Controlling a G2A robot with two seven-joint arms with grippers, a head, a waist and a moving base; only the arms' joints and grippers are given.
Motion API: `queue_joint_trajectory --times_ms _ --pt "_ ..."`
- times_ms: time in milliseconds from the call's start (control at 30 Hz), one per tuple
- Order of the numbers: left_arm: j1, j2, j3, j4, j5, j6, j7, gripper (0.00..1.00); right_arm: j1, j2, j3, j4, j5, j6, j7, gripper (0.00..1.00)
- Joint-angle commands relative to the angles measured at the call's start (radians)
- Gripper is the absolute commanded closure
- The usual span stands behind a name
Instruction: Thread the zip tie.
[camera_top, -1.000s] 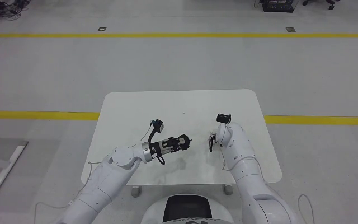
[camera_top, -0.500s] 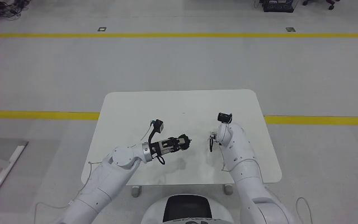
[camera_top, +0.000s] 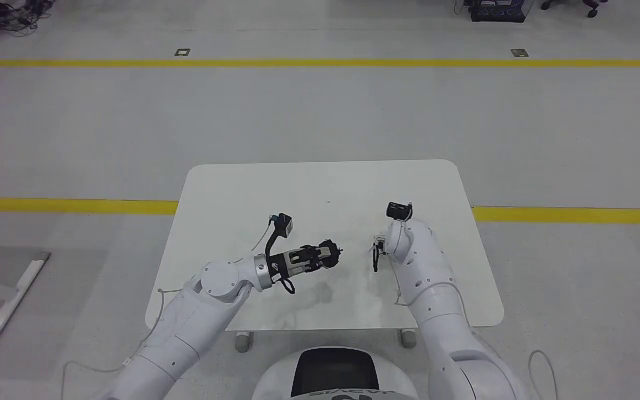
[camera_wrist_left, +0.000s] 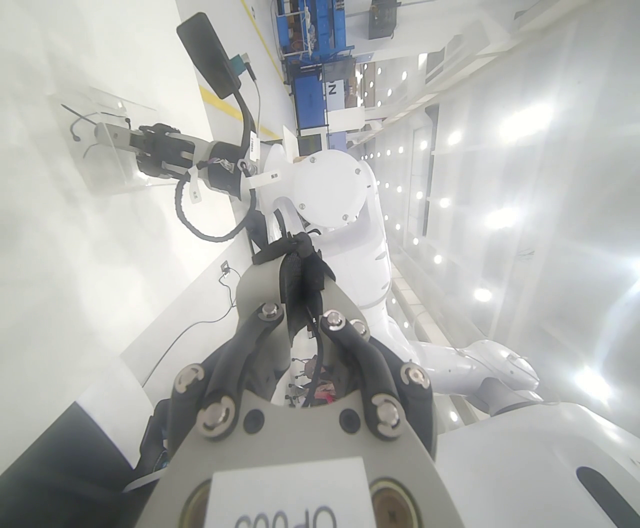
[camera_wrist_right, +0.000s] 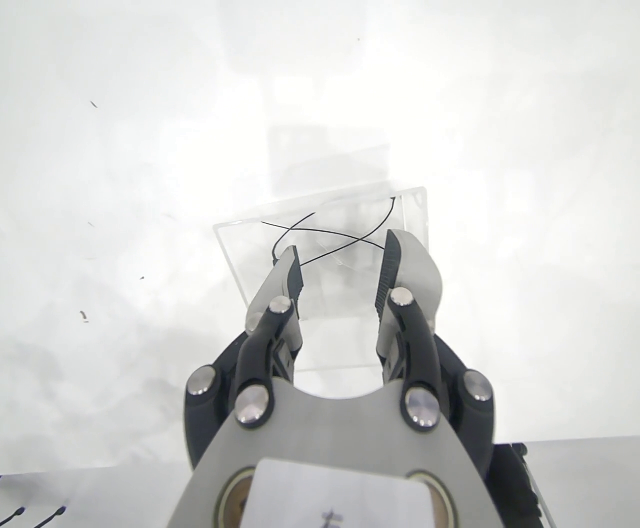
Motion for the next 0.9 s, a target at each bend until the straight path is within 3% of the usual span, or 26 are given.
queue_joint_trajectory --times_ms 0,500,667,867 --pt "0.000 0.000 0.000 0.000 0.000 0.000 0.000 1.00 0.005 0.000 0.000 0.008 0.000 0.000 -0.003 0.71" --pt "0.000 0.000 0.000 0.000 0.000 0.000 0.000 1.00 0.047 0.003 -0.011 0.087 0.000 0.000 -0.027 0.77" --pt "0.000 0.000 0.000 0.000 0.000 0.000 0.000 1.00 0.054 0.004 -0.007 0.103 0.000 0.000 -0.033 0.99" --pt "0.000 0.000 0.000 0.000 0.000 0.000 0.000 1.00 0.046 0.005 -0.002 0.092 0.000 0.000 -0.038 1.00"
